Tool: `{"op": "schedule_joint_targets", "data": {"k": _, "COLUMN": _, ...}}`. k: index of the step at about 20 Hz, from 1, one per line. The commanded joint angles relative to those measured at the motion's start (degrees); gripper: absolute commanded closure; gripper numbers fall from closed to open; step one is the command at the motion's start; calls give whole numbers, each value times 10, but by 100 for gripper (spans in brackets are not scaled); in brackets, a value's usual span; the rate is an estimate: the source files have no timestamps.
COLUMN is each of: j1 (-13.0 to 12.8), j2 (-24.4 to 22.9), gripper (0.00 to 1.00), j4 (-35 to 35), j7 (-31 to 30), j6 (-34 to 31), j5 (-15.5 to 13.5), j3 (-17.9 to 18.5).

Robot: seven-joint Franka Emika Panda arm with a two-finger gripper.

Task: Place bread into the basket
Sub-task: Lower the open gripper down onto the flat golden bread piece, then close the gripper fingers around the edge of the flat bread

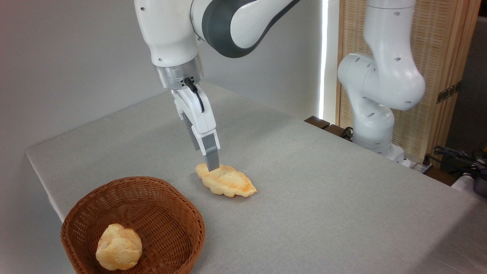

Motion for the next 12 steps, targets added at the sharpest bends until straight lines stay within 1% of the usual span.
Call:
{"op": "schedule_joint_targets", "data": {"k": 1, "j1": -2, "j2": -26, "gripper": 0, "j4": -48, "j7": 129, "j6": 31, "j5": 7, "j3": 5}}
{"op": "schedule_joint_targets", "data": {"k": 2, "j1": -2, "j2": -32, "gripper": 0, "j4": -63, "j7": 162, "j6": 41, "j5": 8, "j3": 5}}
{"op": "schedule_joint_targets", "data": {"k": 4, "j1": -3, "j2": -41, "gripper": 0, "j4": -86, "j7": 206, "j6": 60, "j5": 9, "j3": 5}}
{"op": "schedule_joint_targets", "data": {"k": 5, "j1": -3, "j2": -41, "gripper": 0, "j4": -94, "j7": 227, "j6": 69, "j5": 14, "j3": 5}}
{"op": "schedule_joint_targets", "data": {"k": 6, "j1": -5, "j2": -46, "gripper": 0, "j4": -107, "j7": 247, "j6": 81, "j5": 31, "j3": 4}}
{"op": "schedule_joint_targets", "data": {"k": 8, "j1": -16, "j2": -54, "gripper": 0, "j4": -139, "j7": 286, "j6": 114, "j5": 54, "j3": 5}}
{"op": "schedule_joint_targets", "data": {"k": 9, "j1": -18, "j2": -55, "gripper": 0, "j4": -150, "j7": 297, "j6": 126, "j5": 63, "j3": 5}}
{"op": "schedule_joint_targets", "data": {"k": 11, "j1": -28, "j2": -54, "gripper": 0, "j4": -153, "j7": 302, "j6": 127, "j5": 77, "j3": 5}}
{"op": "schedule_joint_targets", "data": {"k": 12, "j1": -32, "j2": -53, "gripper": 0, "j4": -154, "j7": 302, "j6": 127, "j5": 78, "j3": 5}}
